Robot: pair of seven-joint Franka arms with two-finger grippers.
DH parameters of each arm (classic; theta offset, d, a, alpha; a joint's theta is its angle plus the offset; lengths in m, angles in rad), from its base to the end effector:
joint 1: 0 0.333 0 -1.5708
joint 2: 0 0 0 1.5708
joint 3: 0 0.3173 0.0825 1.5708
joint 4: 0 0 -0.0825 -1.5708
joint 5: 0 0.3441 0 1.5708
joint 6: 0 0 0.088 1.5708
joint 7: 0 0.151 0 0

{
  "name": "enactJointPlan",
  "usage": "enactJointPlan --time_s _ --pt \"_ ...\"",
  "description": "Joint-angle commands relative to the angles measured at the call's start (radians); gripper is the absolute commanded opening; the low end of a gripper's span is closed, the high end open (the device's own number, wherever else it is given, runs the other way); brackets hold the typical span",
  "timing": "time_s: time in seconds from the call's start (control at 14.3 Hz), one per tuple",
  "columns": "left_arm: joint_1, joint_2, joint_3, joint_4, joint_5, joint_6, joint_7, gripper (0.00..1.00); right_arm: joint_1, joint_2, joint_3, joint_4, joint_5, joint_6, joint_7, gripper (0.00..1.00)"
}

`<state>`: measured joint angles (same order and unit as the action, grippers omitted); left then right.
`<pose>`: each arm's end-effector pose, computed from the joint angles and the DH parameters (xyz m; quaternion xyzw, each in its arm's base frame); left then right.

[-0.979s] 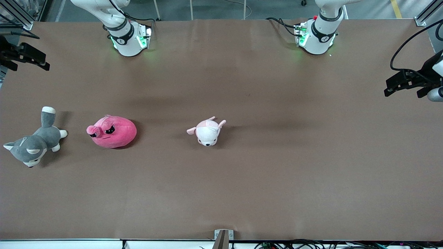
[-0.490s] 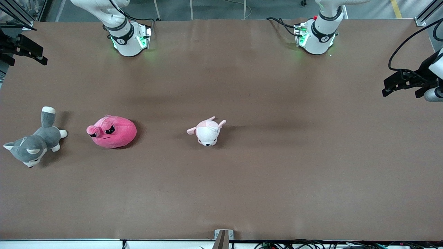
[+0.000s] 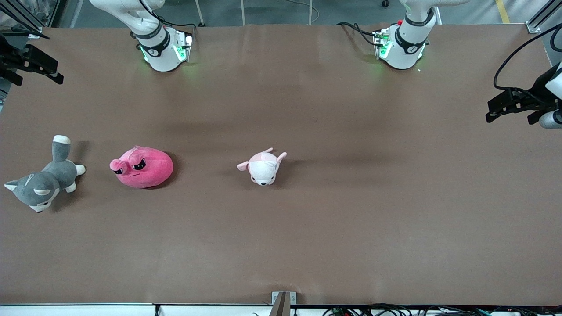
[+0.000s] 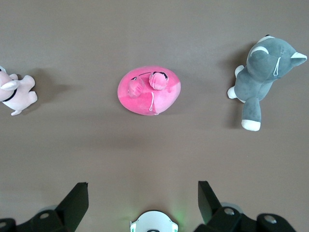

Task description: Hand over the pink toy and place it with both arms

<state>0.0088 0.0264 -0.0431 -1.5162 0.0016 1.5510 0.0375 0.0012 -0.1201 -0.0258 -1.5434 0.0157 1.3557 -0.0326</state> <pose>0.5215 -0.0173 0.5899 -0.9993 0.0359 -0.0042 0.0002 0.4496 -0.0093 0.6335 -0.9994 -0.0056 0.0335 0.0102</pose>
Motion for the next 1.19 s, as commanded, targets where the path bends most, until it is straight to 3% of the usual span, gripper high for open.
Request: enactJointPlan --time_s 0.0,1.12 --pt "-0.007 0.0 0.006 0.014 0.015 -0.002 -0.01 1.0 -0.004 -0.026 -0.005 -0.032 0.018 0.011 0.014 1.0" --pt "-0.023 0.0 0.025 0.014 0.011 -0.002 -0.011 1.0 -0.001 -0.026 -0.005 -0.03 0.02 0.025 0.013 1.0"
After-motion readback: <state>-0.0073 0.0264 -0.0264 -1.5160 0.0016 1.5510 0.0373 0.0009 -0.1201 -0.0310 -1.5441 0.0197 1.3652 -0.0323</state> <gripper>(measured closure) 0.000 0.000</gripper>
